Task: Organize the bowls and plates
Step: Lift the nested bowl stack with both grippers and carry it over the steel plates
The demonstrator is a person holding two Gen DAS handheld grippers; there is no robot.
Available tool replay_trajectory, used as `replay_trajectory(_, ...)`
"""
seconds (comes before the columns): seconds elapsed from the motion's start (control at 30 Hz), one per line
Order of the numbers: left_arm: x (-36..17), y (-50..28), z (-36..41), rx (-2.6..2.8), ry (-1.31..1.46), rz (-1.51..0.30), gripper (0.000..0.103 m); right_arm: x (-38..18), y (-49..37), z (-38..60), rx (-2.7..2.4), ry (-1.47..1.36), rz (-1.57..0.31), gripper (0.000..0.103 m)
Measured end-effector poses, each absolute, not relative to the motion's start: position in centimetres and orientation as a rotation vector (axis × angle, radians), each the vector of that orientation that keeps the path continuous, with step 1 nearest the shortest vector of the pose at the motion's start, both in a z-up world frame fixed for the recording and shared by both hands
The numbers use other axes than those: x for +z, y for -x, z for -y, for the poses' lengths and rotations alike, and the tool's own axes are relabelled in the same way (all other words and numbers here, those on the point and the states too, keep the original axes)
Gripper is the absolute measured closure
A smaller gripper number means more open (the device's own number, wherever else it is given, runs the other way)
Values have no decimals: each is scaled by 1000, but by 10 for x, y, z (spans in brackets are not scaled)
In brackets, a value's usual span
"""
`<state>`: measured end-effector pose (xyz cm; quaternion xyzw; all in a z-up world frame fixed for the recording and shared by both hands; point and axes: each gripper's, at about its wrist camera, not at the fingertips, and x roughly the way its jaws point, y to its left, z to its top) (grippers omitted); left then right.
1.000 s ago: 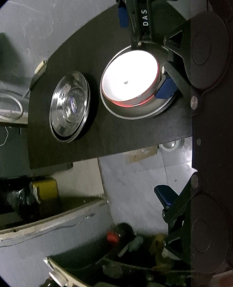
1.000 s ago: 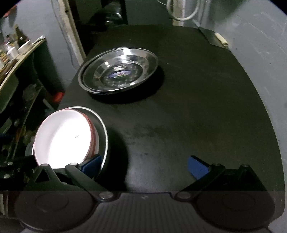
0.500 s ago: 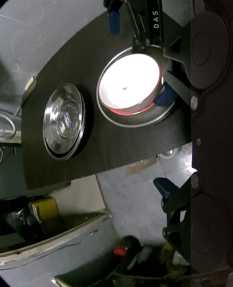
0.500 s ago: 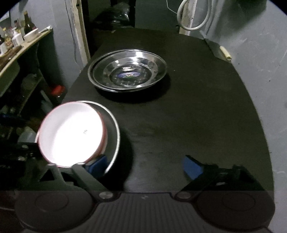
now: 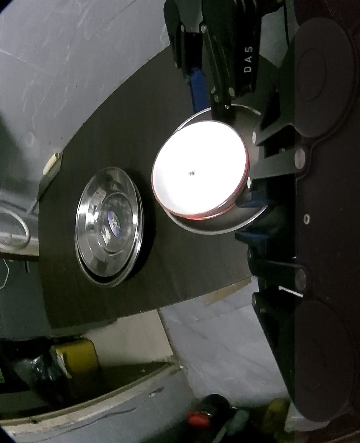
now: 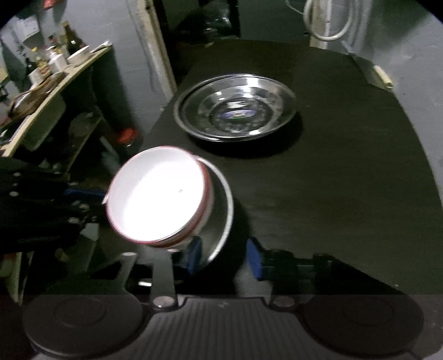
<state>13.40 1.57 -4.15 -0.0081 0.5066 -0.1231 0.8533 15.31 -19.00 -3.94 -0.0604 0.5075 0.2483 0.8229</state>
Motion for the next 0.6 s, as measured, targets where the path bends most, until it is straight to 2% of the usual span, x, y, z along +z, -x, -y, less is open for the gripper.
replay_trajectory(0.03, -41, -135, -16, -261, 15, -1065, 85, -40, -153, 189, 543, 129, -1083, 77)
replay_trajectory(0.6, -42, -138, -19, -285, 12, -1061, 86, -43, -156, 189, 554, 93, -1114, 78)
